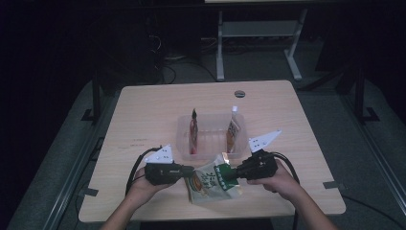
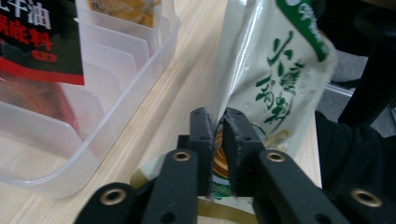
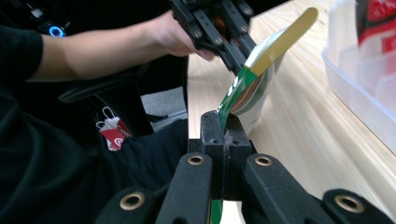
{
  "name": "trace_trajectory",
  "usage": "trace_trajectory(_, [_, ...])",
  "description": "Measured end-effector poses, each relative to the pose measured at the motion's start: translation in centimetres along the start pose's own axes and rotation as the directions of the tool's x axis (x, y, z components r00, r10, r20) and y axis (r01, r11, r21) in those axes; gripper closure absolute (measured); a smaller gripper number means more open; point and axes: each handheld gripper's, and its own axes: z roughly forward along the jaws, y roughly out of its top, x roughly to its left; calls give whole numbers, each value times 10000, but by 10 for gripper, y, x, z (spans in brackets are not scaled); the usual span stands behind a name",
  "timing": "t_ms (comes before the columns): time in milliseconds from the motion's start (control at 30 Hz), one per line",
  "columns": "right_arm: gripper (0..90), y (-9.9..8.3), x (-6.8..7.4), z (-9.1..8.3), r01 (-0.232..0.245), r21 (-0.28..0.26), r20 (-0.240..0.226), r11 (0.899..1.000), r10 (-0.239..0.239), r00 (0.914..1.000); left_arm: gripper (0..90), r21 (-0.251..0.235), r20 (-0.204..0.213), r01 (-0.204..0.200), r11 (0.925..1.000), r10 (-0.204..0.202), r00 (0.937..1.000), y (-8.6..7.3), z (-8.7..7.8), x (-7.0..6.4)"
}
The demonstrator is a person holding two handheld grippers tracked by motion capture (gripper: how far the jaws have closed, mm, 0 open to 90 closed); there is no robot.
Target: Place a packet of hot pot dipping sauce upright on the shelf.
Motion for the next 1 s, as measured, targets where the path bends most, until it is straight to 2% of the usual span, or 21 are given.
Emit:
trace_trajectory(67, [900, 2, 2, 1, 47, -41, -59, 10000, -47, 10000, 736, -142, -141, 119, 9998, -121, 9998, 0, -3, 0])
trace_trajectory(133, [900, 5, 5, 3, 85, -78, -114, 9999, -85, 9999, 643, -56, -327, 123, 9999, -125, 9994, 0, -7, 0])
trace_trajectory(233, [900, 8, 6, 3, 152, -304, -225, 9994, -159, 9996, 550, 64, -492, 139, 9999, -136, 9987, -1, -11, 0])
trace_trajectory(367, [900, 13, 9, 1, 317, -575, -329, 9978, -336, 9989, 475, 130, -635, 155, 9998, -147, 9979, -5, -19, -3])
trace_trajectory(633, [900, 21, 12, -4, 250, -1003, -128, 9946, -264, 9996, 401, 421, -832, 398, 9983, -362, 9959, -15, -34, -7])
trace_trajectory(767, [900, 28, 12, -8, 594, -1367, 127, 9888, -582, 9982, 379, 711, -896, 572, 9958, -508, 9947, -25, -39, -6])
trace_trajectory(900, [900, 37, 14, -13, 730, -1678, 289, 9831, -691, 9972, 323, 808, -774, 894, 9927, -831, 9935, -35, -45, -5])
trace_trajectory(1000, [900, 43, 15, -18, 785, -1885, 425, 9789, -718, 9965, 283, 943, -907, 1008, 9904, -923, 9916, -40, -49, -1])
